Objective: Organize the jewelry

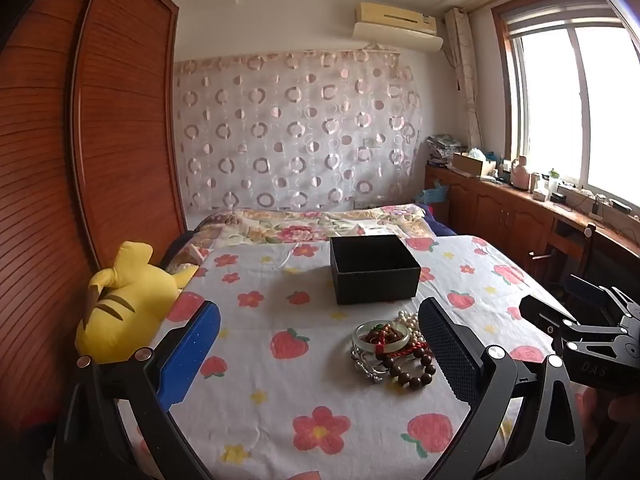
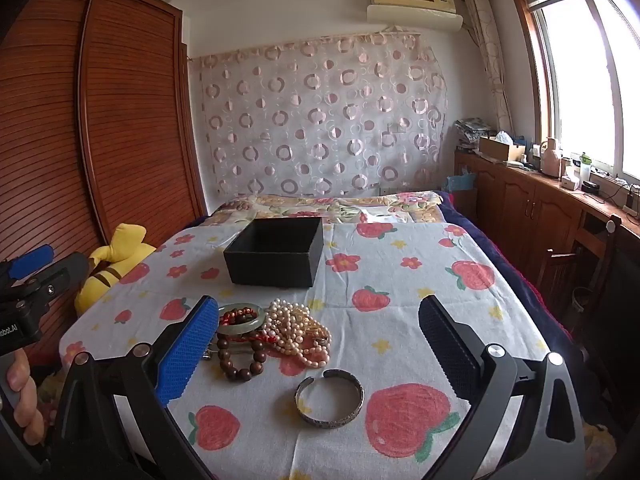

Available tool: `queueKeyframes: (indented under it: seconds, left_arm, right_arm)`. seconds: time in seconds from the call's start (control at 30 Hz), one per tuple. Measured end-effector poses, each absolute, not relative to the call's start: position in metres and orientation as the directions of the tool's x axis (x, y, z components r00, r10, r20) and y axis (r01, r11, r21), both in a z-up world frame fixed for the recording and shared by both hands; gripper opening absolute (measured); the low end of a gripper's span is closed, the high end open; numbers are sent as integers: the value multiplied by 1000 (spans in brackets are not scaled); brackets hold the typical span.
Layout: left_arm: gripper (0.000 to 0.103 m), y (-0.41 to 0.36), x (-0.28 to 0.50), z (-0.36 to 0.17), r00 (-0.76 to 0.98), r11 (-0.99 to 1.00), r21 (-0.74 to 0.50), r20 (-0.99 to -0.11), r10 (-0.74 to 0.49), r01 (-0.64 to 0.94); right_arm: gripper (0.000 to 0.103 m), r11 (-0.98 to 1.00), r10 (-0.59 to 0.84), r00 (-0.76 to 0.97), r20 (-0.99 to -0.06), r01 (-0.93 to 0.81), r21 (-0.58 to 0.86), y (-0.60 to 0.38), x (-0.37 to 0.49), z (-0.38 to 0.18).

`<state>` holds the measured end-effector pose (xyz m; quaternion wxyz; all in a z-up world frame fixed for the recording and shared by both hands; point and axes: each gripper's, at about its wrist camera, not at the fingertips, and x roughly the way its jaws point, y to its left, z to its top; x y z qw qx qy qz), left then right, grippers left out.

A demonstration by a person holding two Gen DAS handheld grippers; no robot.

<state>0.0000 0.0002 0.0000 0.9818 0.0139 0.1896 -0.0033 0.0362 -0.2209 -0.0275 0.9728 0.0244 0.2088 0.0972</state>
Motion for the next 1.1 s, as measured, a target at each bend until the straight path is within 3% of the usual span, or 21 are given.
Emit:
queueKeyframes:
  seconds: [1.1]
  left_arm:
    - [96,-1,0,0,927,999,32,-374,1,11]
  right_arm:
    - [101,980,200,891,-409,-178,90,-221,36,-27]
